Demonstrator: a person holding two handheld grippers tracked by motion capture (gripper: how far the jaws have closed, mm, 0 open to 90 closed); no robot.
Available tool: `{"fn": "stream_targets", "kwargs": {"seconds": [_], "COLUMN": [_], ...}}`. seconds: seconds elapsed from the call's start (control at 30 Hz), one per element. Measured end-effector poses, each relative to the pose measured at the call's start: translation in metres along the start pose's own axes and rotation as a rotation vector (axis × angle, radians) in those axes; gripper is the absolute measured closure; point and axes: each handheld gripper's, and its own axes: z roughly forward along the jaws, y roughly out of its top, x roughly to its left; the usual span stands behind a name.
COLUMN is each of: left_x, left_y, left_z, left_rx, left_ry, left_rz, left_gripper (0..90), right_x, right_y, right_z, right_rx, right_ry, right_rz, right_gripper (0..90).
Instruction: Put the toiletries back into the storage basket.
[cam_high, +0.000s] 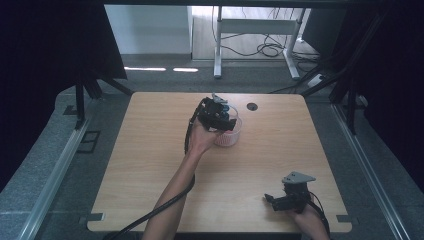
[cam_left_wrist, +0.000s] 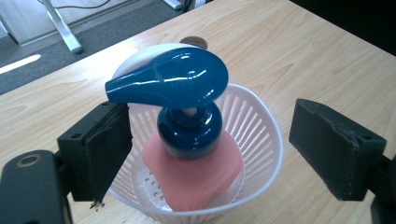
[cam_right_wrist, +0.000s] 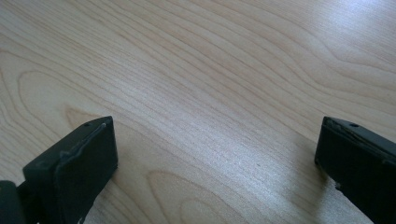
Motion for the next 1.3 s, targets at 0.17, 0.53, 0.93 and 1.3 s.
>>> {"fn": "stream_targets", "kwargs": {"seconds": [0.17, 0.53, 0.93, 1.3], "left_x": [-0.002, -0.003, -0.009, -0.009], "left_y": [-0.001, -0.006, -0.012, -0.018], "left_z": [-0.005, -0.018, -0.027, -0.035], "left_rx": [0.008, 0.004, 0.009, 0.022], "left_ry": [-0.01, -0.033, -0.053, -0.041], "left_rz": [0.011, 0.017, 0.041, 0.06], "left_gripper": [11.6, 11.2, 11.2, 11.0], "right_x": [0.0, 0.0, 0.0, 0.0], "right_y": [0.0, 0.0, 0.0, 0.0], "right_z": [0.0, 0.0, 0.0, 0.0], "right_rx": [0.0, 0.001, 0.0, 0.0], "right_ry": [0.0, 0.001, 0.001, 0.001], "right_rz": [0.001, 0.002, 0.0, 0.001], "right_gripper": [0.0, 0.0, 0.0, 0.0]}}
